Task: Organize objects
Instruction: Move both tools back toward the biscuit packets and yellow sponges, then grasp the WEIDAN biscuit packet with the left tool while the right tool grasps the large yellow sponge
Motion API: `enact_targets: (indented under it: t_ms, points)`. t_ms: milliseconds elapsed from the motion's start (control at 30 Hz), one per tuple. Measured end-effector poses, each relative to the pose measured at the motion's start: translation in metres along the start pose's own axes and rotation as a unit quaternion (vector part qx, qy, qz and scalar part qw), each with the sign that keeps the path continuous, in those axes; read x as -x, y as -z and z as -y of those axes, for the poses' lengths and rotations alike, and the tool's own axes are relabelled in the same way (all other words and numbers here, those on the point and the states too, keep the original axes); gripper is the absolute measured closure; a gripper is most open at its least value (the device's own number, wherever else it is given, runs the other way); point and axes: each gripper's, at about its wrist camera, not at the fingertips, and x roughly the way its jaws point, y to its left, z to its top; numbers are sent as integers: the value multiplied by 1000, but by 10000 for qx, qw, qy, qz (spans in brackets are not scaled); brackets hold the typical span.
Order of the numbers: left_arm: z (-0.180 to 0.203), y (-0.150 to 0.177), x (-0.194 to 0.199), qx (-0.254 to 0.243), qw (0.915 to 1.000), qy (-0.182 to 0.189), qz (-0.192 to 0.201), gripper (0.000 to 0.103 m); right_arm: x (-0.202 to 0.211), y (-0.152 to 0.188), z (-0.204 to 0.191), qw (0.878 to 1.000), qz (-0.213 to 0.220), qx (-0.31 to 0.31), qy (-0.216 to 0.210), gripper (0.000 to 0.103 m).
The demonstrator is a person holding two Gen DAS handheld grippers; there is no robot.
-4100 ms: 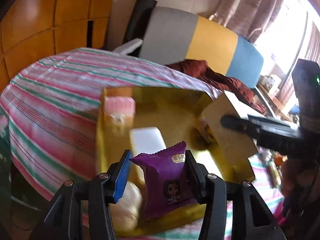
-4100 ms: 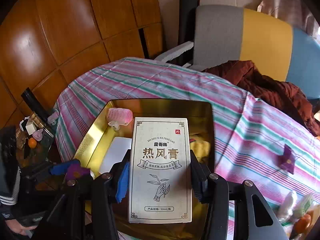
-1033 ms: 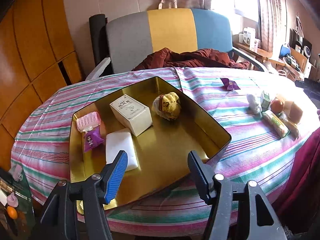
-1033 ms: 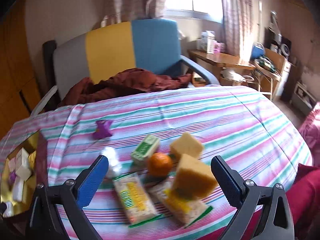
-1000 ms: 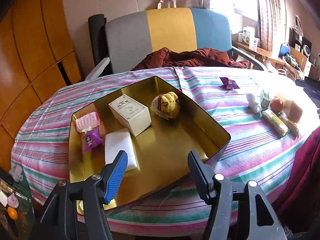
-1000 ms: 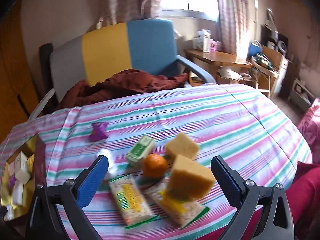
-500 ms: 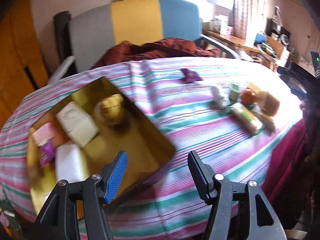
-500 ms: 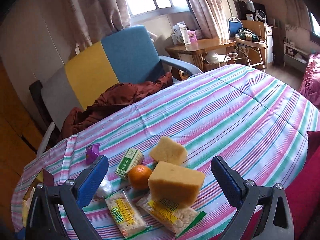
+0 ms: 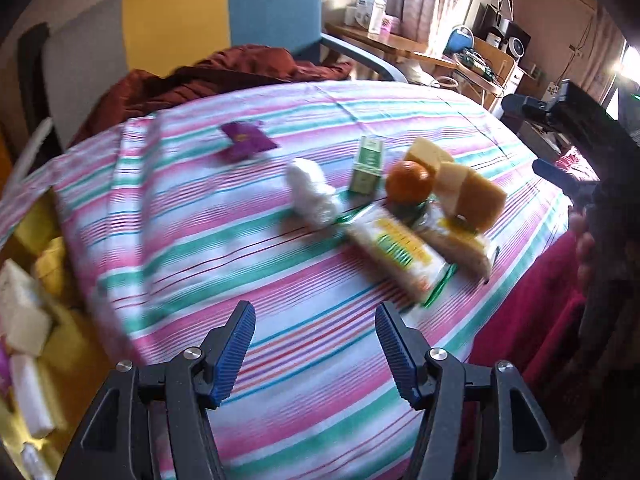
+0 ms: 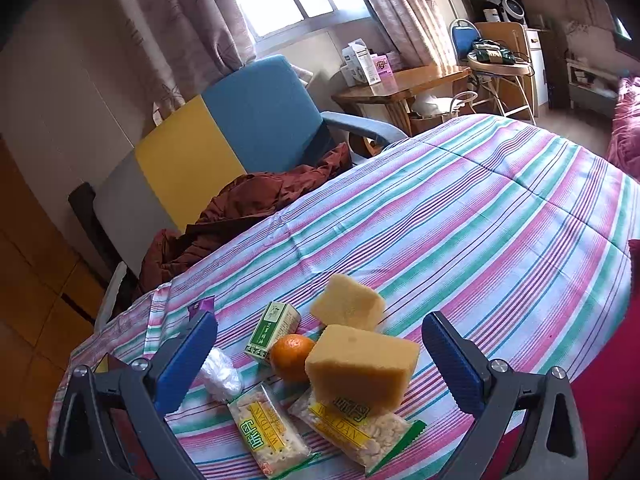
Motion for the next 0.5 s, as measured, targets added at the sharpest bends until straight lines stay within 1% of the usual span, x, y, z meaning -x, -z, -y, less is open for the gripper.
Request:
enact_targets:
  t_ms: [167, 300, 367, 500]
  points:
    - [21, -24, -33, 193, 9991, 269, -283, 40, 2, -2, 7, 9998, 68, -176, -69, 0]
    - [31, -40, -56, 472, 9971, 375, -459, 40, 3, -3, 16, 9990, 73, -411, -167, 0]
    - [35, -45, -67, 595, 9962, 369, -527, 40, 2, -4, 18, 9986, 64, -490, -203, 0]
    - [40, -52, -87, 741, 9949, 242, -640, 40, 1, -5, 23, 9976, 41, -630, -274, 0]
